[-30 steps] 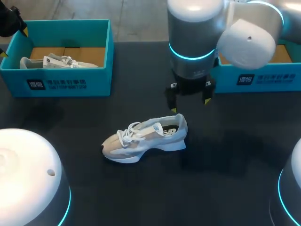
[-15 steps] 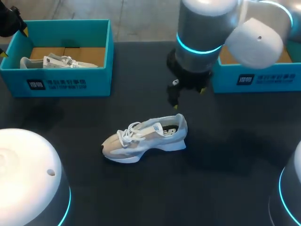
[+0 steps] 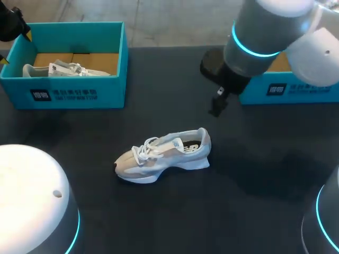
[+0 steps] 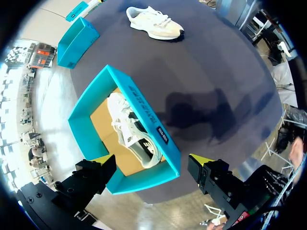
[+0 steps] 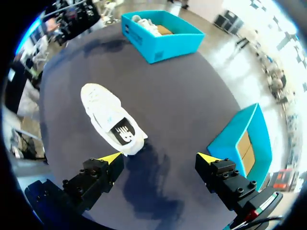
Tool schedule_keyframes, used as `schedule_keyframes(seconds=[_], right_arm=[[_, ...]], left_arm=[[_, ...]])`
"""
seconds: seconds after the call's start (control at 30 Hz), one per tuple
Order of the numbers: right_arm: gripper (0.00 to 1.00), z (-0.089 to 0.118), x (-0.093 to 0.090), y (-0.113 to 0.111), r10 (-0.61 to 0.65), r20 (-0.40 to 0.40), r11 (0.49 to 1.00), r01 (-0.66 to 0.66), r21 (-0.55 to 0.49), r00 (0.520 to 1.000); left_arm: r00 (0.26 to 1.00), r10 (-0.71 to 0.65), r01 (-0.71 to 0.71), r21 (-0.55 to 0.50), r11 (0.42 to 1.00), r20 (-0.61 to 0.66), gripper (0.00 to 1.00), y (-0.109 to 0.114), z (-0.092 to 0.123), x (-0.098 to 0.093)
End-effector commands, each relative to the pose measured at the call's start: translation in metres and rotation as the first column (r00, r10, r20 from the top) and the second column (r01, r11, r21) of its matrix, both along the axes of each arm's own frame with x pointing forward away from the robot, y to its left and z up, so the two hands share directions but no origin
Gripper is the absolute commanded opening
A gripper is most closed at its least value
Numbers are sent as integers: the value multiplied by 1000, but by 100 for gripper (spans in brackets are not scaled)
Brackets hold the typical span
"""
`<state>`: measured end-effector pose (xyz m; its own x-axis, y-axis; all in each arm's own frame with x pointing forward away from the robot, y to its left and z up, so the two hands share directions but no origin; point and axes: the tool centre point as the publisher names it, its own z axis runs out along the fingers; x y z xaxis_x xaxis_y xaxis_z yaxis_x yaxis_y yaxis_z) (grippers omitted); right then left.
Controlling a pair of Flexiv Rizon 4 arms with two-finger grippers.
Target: Take the shoe out of the shoebox, open the shoe tongue, remove and reinsert the insole, then place the shoe into the shoebox
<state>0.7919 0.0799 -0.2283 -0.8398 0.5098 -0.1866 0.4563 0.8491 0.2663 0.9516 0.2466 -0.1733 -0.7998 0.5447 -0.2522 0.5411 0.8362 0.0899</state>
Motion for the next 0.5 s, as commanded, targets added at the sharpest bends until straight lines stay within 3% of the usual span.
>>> schedule_keyframes(seconds=[0.03, 0.5], right_arm=[[100, -1, -2, -24, 209, 150, 956, -234, 179, 966], [100, -1, 1, -28, 224, 146, 951, -249, 184, 964]], left_arm=[[1000, 1, -1, 3, 1000, 2, 100, 0, 0, -1], [1000, 1, -1, 3, 1000, 2, 100, 0, 0, -1]])
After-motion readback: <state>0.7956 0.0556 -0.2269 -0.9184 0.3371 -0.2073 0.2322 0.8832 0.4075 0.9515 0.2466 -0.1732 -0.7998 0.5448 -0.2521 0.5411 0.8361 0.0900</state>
